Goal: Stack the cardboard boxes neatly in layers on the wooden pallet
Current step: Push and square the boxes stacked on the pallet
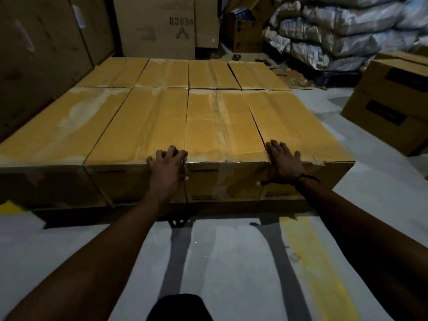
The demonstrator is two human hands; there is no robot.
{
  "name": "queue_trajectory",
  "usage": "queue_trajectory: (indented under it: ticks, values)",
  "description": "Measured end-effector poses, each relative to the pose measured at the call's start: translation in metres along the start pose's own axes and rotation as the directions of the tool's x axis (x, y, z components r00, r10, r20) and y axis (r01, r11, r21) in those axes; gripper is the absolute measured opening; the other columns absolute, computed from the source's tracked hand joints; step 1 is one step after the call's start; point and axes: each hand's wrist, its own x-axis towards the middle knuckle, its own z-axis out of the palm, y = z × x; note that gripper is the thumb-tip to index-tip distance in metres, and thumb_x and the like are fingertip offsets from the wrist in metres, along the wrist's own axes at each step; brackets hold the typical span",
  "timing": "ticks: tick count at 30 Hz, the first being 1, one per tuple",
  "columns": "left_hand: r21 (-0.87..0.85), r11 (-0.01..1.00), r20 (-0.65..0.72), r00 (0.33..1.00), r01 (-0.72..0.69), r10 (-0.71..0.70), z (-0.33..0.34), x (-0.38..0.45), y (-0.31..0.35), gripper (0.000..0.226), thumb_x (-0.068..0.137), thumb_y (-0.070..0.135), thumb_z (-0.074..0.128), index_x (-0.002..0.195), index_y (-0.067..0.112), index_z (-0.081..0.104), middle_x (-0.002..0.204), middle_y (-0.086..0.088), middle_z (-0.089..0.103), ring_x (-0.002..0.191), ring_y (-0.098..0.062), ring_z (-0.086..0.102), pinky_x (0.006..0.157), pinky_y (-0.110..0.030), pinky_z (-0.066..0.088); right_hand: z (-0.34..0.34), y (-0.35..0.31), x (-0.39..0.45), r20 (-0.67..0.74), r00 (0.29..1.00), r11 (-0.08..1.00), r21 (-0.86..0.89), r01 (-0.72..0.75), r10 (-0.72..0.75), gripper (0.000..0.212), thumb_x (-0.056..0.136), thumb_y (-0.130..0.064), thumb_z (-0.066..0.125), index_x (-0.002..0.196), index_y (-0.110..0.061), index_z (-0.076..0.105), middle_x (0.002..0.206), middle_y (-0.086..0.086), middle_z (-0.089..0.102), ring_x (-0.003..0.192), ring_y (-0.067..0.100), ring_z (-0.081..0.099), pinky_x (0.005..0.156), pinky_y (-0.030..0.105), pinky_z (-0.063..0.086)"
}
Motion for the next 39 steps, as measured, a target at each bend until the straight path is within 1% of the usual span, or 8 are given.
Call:
queue_trajectory:
  ticks: [5,12,20,22,24,29,33,39]
  values:
    - [-0.019,0.997,0.017,0.997,-0.075,0.076,-0.004,-0.001,-0.014,0.072,0.090,0.041,0.074,0.151,0.037,0.037,0.146,0.000,0.045,0.127,-0.029,0.045,0.104,-0.051,0.035,0.015,-0.084,-0.010,-0.107,0.972,0.978,-0.010,0.207,-0.207,0.128,0.069,-0.077,0.075,0.164,-0.034,0.000,0.172,-0.002,-0.005,0.158,0.029,-0.003,0.121,0.070,0.009]
    - [-0.165,0.981,-0.035,0.995,-0.101,0.097,-0.010,-0.008,-0.032,0.065,0.097,0.042,0.064,0.155,0.030,0.037,0.148,0.002,0.053,0.130,-0.023,0.050,0.104,-0.044,0.034,0.038,-0.192,-0.004,-0.126,0.948,0.956,-0.028,0.291,-0.292,0.078,0.097,-0.074,0.035,0.162,-0.041,0.007,0.172,-0.003,0.001,0.158,0.027,0.002,0.122,0.068,0.005]
    - [-0.349,0.915,0.133,0.956,-0.204,0.263,-0.030,0.003,-0.067,0.077,0.094,0.027,0.071,0.158,0.022,0.028,0.149,-0.006,0.052,0.133,-0.026,0.050,0.110,-0.044,0.040,0.054,-0.219,-0.009,-0.211,0.964,0.987,-0.028,0.158,-0.160,0.063,0.104,-0.064,0.030,0.161,-0.040,0.018,0.170,-0.002,0.014,0.157,0.029,0.011,0.122,0.068,0.008]
    - [-0.360,0.895,0.195,0.917,-0.262,0.347,-0.042,-0.002,-0.089,0.078,0.093,0.023,0.073,0.158,0.020,0.029,0.161,-0.006,0.038,0.145,-0.027,0.040,0.118,-0.043,0.036,0.055,-0.227,-0.009,-0.218,0.967,0.991,-0.006,0.131,-0.129,0.063,0.103,-0.065,0.030,0.160,-0.037,0.023,0.170,0.000,0.017,0.156,0.031,0.013,0.121,0.068,0.008]
    - [-0.231,0.914,0.186,0.907,-0.334,0.378,-0.050,-0.010,-0.118,0.075,0.094,0.021,0.071,0.157,0.018,0.031,0.168,-0.007,0.023,0.153,-0.027,0.023,0.124,-0.041,0.022,0.056,-0.235,-0.009,-0.223,0.970,0.994,0.017,0.109,-0.103,0.062,0.103,-0.063,0.032,0.158,-0.033,0.028,0.168,0.002,0.022,0.155,0.034,0.016,0.120,0.068,0.010]
    - [0.063,0.978,0.202,0.963,-0.197,0.180,-0.060,-0.033,-0.210,0.084,0.100,0.036,0.062,0.163,0.029,0.007,0.172,-0.002,-0.010,0.156,-0.034,-0.014,0.123,-0.065,-0.002,0.053,-0.243,-0.005,-0.198,0.978,0.997,0.016,0.074,-0.070,0.050,0.107,-0.050,0.033,0.152,-0.027,0.033,0.165,0.008,0.027,0.151,0.039,0.022,0.119,0.068,0.019]
    - [0.081,0.991,0.336,0.939,-0.108,0.075,-0.056,-0.044,-0.240,0.100,0.097,0.056,0.058,0.160,0.040,-0.017,0.169,0.002,-0.023,0.154,-0.044,-0.015,0.113,-0.079,-0.002,0.051,-0.248,-0.004,-0.185,0.982,0.998,0.025,0.054,-0.049,0.040,0.110,-0.039,0.037,0.148,-0.026,0.036,0.165,0.010,0.026,0.151,0.041,0.022,0.119,0.067,0.019]
    - [0.052,0.995,0.302,0.951,-0.079,0.060,-0.046,-0.044,-0.241,0.100,0.095,0.062,0.055,0.159,0.041,-0.018,0.168,0.001,-0.026,0.152,-0.046,-0.018,0.110,-0.078,-0.009,0.052,-0.249,-0.006,-0.190,0.981,0.999,-0.029,0.044,-0.048,0.043,0.108,-0.037,0.043,0.148,-0.025,0.036,0.164,0.010,0.026,0.149,0.040,0.025,0.117,0.064,0.024]
